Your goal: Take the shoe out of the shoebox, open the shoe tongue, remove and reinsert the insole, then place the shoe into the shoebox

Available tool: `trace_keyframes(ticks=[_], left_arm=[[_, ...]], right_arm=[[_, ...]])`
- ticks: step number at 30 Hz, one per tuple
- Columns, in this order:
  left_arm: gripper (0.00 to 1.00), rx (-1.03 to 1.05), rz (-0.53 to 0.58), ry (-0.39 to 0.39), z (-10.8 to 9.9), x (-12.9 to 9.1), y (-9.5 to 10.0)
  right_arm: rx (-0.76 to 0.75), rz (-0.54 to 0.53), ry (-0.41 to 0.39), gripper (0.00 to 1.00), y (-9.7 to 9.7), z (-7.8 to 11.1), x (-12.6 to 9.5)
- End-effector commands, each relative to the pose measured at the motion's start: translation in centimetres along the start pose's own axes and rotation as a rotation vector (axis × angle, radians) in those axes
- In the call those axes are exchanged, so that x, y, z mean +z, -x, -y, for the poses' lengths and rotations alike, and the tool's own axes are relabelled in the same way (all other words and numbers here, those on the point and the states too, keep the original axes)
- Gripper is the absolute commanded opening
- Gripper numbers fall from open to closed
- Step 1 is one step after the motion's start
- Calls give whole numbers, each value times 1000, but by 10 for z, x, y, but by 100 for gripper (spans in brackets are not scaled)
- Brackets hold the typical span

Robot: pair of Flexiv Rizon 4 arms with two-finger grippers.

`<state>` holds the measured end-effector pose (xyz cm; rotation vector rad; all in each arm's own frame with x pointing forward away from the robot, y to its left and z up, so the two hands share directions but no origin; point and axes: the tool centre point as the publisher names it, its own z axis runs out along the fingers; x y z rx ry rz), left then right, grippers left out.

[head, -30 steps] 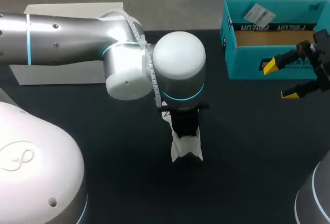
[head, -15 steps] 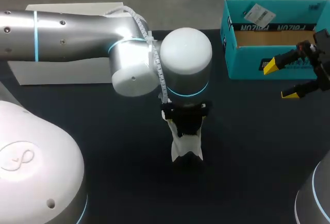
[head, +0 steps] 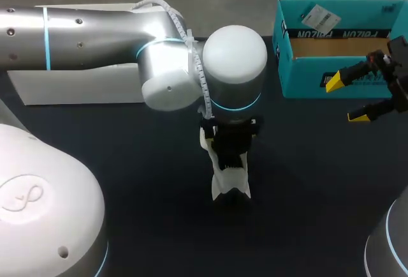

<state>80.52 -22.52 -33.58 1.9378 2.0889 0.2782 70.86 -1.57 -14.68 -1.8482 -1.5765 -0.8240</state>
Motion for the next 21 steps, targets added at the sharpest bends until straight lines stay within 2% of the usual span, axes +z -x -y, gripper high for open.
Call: trace_keyframes(ticks=[1,17,18,19,21], left_arm=[[100,3,-9,10,-4,-4,-1],[100,-35,-9,74,-52,-33,-13],[95,-36,-7,78,-55,-35,-12],[55,-48,0,84,-59,-36,-11],[40,-51,-1,85,-64,-36,-10]], right_arm=[[1,2,2,100,0,1,1],[1,2,2,100,0,1,1],[1,2,2,100,0,1,1],[1,2,2,100,0,1,1],[1,2,2,100,0,1,1]])
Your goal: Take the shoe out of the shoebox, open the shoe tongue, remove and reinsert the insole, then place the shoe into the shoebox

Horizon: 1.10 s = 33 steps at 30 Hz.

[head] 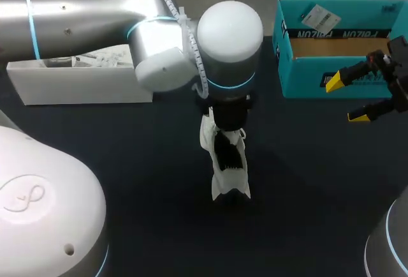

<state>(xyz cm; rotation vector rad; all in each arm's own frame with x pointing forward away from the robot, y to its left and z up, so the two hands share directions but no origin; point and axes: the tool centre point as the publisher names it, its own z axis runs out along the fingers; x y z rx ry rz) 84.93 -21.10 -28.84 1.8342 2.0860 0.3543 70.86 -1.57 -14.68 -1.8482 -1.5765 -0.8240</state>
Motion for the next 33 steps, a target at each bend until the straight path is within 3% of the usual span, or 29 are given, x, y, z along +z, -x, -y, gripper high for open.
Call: trace_keyframes(ticks=[1,2,18,33], left_arm=[[13,-4,1,0,-8,-5,-1],[0,0,-1,-10,-9,-5,-1],[0,-9,2,-2,-23,1,-6],[0,76,-55,-99,11,16,-15]], right_arm=[[1,2,2,100,0,1,1],[1,2,2,100,0,1,1],[1,2,2,100,0,1,1],[1,2,2,100,0,1,1]])
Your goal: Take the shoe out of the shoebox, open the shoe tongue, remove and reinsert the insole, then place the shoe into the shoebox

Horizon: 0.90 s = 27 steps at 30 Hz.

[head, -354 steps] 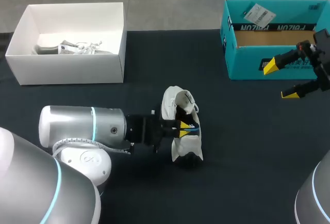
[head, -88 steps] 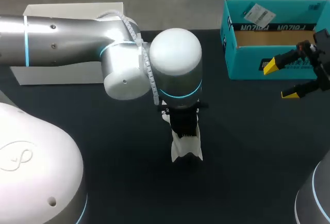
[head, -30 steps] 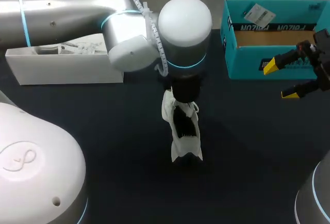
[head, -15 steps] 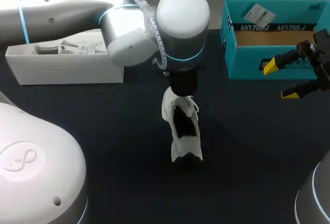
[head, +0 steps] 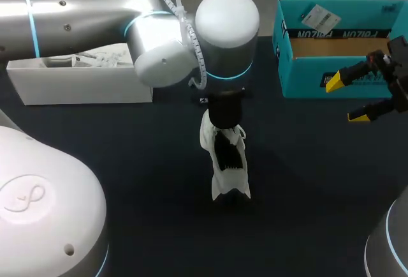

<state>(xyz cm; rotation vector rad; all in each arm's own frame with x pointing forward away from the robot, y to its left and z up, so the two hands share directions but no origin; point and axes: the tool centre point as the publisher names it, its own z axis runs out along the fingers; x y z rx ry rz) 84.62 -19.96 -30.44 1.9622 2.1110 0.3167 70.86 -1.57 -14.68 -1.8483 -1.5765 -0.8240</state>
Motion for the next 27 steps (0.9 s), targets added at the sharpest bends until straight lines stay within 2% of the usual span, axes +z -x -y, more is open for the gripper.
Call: trace_keyframes(ticks=[1,15,18,24,27], left_arm=[[0,19,-21,-14,6,5,-2],[0,39,-71,-102,49,5,-7],[0,44,-101,-93,56,6,-9],[0,-27,-76,-75,45,-14,-7],[0,-53,-57,-50,39,-18,-4]], right_arm=[[1,2,2,100,0,1,1],[1,2,2,100,0,1,1],[1,2,2,100,0,1,1],[1,2,2,100,0,1,1],[1,2,2,100,0,1,1]])
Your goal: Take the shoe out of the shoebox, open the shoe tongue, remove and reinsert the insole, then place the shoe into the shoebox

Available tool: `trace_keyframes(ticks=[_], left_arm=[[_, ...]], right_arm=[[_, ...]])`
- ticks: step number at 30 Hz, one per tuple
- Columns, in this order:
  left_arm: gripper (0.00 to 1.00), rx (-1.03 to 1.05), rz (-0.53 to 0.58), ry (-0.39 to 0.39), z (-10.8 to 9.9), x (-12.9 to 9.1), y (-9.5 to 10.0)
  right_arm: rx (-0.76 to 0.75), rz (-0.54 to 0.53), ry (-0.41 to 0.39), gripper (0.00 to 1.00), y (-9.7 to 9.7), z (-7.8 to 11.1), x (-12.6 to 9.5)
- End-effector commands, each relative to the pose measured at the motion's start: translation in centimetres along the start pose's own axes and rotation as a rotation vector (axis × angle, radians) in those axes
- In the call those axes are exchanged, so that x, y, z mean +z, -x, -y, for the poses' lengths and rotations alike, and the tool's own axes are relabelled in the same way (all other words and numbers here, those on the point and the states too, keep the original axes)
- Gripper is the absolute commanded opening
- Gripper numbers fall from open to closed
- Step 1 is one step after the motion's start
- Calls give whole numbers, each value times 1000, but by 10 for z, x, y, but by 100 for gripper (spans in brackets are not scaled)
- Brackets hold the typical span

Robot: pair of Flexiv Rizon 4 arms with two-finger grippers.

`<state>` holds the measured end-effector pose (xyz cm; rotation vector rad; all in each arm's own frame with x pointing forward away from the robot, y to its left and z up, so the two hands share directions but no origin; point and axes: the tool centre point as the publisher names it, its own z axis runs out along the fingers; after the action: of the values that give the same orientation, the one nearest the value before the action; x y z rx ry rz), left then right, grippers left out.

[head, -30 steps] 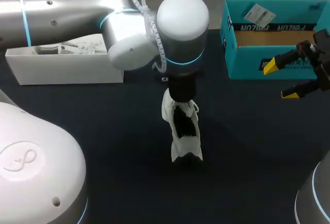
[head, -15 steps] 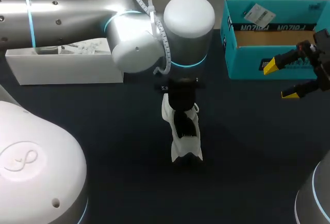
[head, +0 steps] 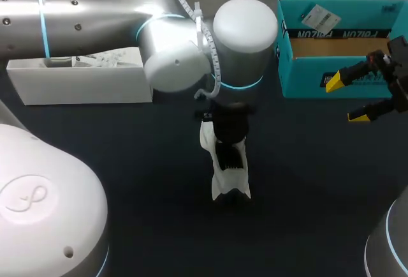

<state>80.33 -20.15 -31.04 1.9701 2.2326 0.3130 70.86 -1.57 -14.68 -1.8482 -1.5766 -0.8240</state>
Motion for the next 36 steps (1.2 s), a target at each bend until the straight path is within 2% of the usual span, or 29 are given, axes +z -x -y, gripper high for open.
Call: trace_keyframes(ticks=[1,5,8,17,20,27,30,33,36], left_arm=[[0,-22,26,31,-5,-10,-2],[0,-19,73,33,-3,-8,5],[0,-20,68,12,0,-5,7],[0,-34,20,-110,23,1,-4],[0,-56,-1,-115,28,4,-5],[0,-180,-5,-140,26,-7,-3],[0,-291,-11,-225,26,-10,-1],[0,-349,-13,-391,28,-7,1],[0,-349,-13,-391,28,-7,1]], right_arm=[[1,2,2,100,0,1,1],[1,2,2,100,0,1,1],[1,2,2,100,0,1,1],[1,2,2,100,0,1,1],[1,2,2,100,0,1,1],[1,2,2,100,0,1,1],[1,2,2,100,0,1,1],[1,2,2,100,0,1,1],[1,2,2,100,0,1,1]])
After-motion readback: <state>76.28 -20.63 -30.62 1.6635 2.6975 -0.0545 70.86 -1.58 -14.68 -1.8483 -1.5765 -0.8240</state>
